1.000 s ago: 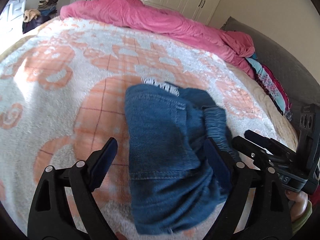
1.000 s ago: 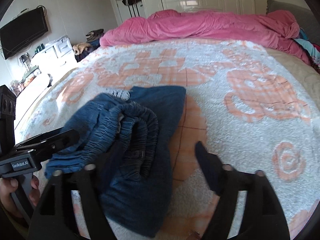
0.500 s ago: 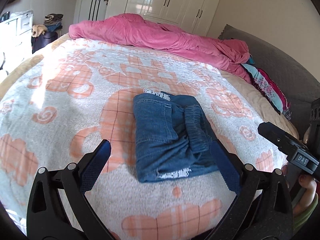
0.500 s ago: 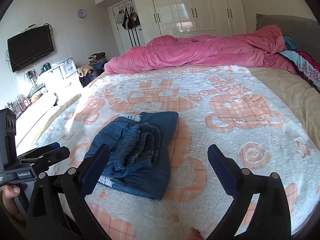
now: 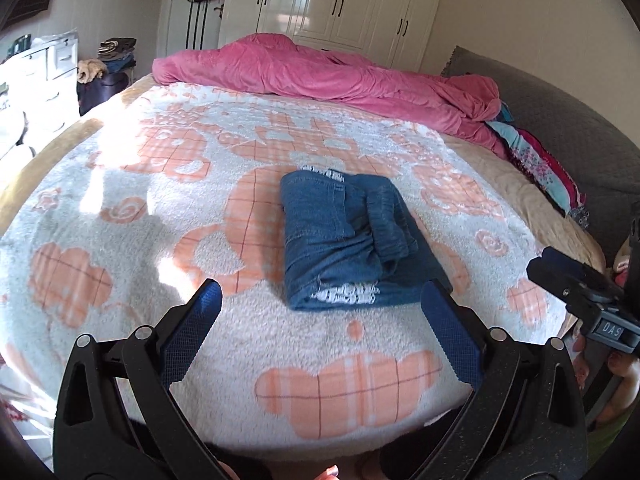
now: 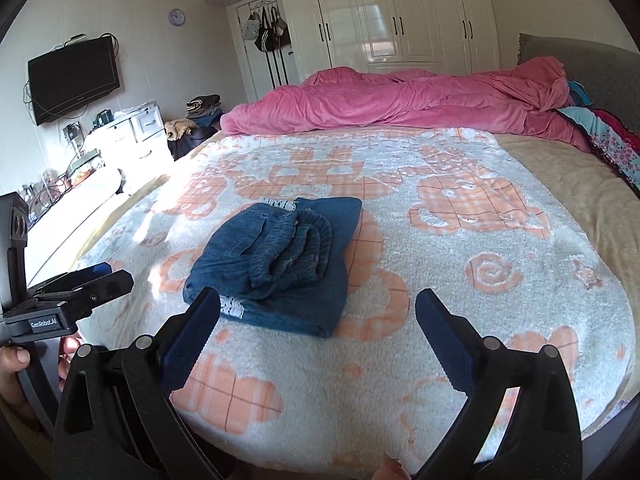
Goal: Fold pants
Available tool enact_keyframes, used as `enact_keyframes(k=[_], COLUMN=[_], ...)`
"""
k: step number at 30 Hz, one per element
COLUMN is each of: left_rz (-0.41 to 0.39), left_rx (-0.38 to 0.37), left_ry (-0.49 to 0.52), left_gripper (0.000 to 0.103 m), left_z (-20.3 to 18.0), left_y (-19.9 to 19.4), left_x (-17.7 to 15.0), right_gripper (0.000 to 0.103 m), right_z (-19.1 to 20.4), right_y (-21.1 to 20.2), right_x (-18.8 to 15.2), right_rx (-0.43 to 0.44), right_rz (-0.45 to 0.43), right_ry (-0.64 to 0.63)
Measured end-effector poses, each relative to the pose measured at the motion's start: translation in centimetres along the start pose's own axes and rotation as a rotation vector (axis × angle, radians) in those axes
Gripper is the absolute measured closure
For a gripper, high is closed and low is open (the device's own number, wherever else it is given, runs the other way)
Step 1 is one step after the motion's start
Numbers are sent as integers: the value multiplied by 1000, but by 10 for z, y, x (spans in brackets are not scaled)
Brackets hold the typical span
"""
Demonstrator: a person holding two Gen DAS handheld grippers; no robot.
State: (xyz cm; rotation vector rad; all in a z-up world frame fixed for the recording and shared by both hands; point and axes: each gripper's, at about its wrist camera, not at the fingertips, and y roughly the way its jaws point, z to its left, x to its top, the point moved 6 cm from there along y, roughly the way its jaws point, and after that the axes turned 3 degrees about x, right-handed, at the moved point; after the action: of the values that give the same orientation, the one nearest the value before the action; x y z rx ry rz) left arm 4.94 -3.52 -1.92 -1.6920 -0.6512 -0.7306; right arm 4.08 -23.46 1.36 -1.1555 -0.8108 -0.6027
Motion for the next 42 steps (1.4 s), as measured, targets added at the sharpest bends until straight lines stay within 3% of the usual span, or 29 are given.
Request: enact_keyframes(k=[15, 42], left_rz=[72, 80], left_rx=[35, 43], left_ry=[-32, -33], left_gripper=[10, 9], left_z=[12, 13], left_y=[15, 14], left_x=[-41, -41], right_gripper=[5, 5], right_z=[-1, -1], right_y=[16, 16], right_x=[-49, -55], right_rx=[-35, -37], right_rz=[94, 113], right_ry=[11, 26])
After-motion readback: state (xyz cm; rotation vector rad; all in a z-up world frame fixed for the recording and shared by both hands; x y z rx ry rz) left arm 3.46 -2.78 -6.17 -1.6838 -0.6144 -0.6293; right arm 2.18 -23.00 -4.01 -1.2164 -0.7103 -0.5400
